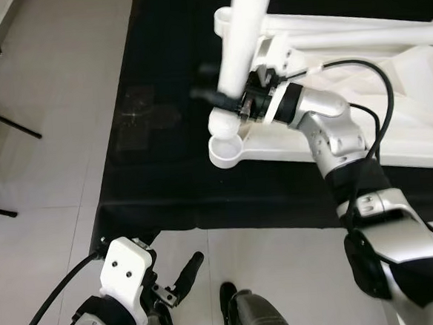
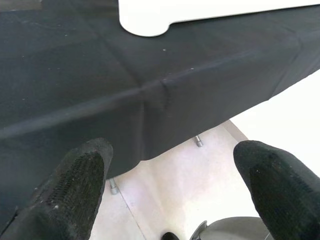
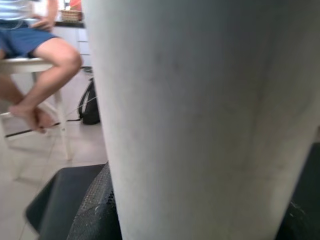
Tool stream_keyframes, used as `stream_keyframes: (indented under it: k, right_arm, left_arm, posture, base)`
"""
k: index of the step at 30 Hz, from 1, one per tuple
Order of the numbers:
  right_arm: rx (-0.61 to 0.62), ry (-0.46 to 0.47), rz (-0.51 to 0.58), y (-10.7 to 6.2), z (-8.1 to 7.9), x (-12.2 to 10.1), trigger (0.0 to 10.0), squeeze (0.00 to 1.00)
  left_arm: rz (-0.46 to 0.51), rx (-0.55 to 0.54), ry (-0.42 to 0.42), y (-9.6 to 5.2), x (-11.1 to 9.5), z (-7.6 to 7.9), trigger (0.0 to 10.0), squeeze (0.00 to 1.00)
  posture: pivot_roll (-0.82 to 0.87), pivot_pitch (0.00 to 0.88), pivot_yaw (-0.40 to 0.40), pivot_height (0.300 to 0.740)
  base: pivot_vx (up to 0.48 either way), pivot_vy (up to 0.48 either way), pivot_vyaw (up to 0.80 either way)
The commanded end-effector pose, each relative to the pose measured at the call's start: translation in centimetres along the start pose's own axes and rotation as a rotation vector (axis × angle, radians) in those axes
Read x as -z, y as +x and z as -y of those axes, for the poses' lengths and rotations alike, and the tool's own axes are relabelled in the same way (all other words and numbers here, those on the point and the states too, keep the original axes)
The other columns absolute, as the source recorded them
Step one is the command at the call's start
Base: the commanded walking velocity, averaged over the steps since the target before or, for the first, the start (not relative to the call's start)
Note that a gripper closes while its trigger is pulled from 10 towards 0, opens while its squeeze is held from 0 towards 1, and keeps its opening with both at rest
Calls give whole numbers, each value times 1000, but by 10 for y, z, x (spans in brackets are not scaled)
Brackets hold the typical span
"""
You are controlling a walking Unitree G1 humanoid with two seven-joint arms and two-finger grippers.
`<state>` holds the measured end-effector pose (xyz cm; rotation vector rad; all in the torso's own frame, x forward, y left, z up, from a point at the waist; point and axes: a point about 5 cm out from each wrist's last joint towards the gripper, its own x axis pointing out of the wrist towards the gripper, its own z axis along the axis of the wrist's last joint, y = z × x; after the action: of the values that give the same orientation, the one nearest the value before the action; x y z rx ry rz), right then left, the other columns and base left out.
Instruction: Building children table
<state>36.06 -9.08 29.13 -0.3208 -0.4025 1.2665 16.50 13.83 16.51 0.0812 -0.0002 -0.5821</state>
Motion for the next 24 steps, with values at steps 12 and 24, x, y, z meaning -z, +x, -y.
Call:
stream_keyframes:
  k: [12, 24]
  right_arm:
    - [-128, -75, -230, -5, -20, 29, 10000, 0]
    - [-338, 6, -182, -3, -41, 22, 10000, 0]
  left_arm:
    - [-21, 2, -25, -2, 7, 4, 10000, 0]
    - [-15, 2, -27, -1, 6, 4, 10000, 0]
  posture:
    - [-194, 309, -99, 740]
    - [-202, 311, -105, 740]
  base:
    - [0, 0, 0]
    - [0, 0, 0]
